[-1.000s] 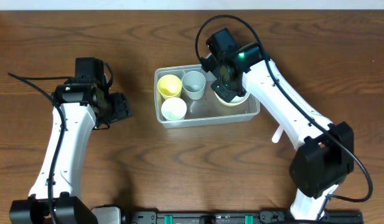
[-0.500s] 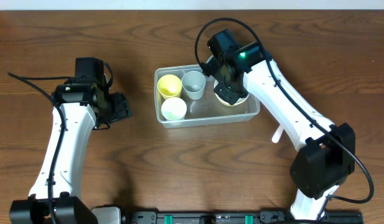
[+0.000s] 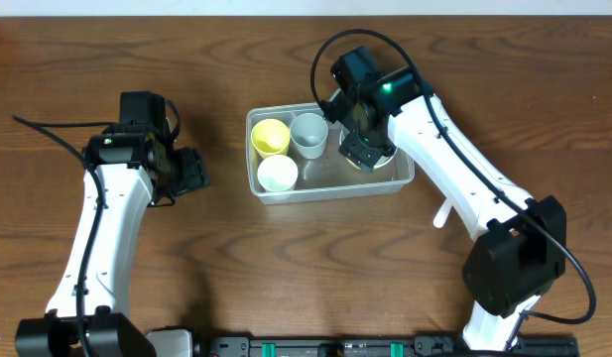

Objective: Pack container

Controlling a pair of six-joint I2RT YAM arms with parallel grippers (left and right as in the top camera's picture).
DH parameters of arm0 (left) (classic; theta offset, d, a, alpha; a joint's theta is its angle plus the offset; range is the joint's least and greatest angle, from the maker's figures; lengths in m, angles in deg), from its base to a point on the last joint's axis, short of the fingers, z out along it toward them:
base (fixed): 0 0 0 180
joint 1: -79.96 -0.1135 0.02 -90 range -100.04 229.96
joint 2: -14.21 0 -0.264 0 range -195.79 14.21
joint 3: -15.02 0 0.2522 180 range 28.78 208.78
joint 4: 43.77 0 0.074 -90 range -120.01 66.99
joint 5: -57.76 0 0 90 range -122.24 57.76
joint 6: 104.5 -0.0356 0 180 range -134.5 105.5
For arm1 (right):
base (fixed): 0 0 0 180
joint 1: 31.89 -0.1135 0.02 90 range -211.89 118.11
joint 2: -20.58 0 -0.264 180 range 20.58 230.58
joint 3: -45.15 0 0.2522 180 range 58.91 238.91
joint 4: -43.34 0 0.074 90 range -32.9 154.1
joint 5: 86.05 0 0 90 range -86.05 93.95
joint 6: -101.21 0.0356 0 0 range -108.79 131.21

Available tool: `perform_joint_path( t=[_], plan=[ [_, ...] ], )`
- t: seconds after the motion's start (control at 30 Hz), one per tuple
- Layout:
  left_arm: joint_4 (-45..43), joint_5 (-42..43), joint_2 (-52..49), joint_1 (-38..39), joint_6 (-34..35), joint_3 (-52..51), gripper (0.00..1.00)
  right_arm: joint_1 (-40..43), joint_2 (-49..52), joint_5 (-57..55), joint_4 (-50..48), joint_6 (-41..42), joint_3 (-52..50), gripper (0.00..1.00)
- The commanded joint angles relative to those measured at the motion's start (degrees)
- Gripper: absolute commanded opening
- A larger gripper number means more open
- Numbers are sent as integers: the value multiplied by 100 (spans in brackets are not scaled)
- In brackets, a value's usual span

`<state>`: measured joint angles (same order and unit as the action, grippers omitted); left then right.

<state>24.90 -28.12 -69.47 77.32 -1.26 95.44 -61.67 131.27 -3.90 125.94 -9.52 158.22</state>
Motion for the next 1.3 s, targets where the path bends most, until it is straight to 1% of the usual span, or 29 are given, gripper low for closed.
perform_joint_path(
  t=[0.0, 0.07, 0.27, 0.37, 0.43, 0.5, 0.57, 0.7, 0.8, 0.9, 0.93, 1.27],
  plan=[
    [15, -24, -13, -35, -79, 125, 73, 13, -160, 452, 48, -297, 103, 73],
    [17, -24, -13, -35, -76, 125, 73, 13, -142, 509, 15, -315, 52, 75],
    [15, -26, -13, -35, -79, 125, 73, 20, 35, 483, -186, -317, -210, 75],
    [15, -24, -13, -35, -79, 125, 73, 20, 212, 463, -267, -317, -232, 69],
    [15, -26, -13, -35, -79, 125, 73, 20, 319, 463, -291, -319, -232, 63],
    [15, -24, -13, -35, -79, 125, 73, 20, 420, 463, -289, -337, -232, 60],
    [15, -26, -13, -35, -79, 125, 73, 20, 494, 463, -282, -334, -234, 52],
    [13, -24, -13, -35, -79, 125, 73, 20, 549, 461, -286, -334, -234, 29],
    [13, -26, -13, -35, -79, 125, 73, 20, 546, 363, -291, -332, -232, 15],
    [15, -24, -13, -35, -79, 125, 73, 20, 544, 282, -297, -332, -232, 3],
    [15, -24, -13, -35, -79, 125, 73, 20, 544, 269, -310, -330, -232, 1],
    [11, -26, -13, -35, -79, 125, 73, 2, 442, 160, -345, -313, -181, 1]
  ],
)
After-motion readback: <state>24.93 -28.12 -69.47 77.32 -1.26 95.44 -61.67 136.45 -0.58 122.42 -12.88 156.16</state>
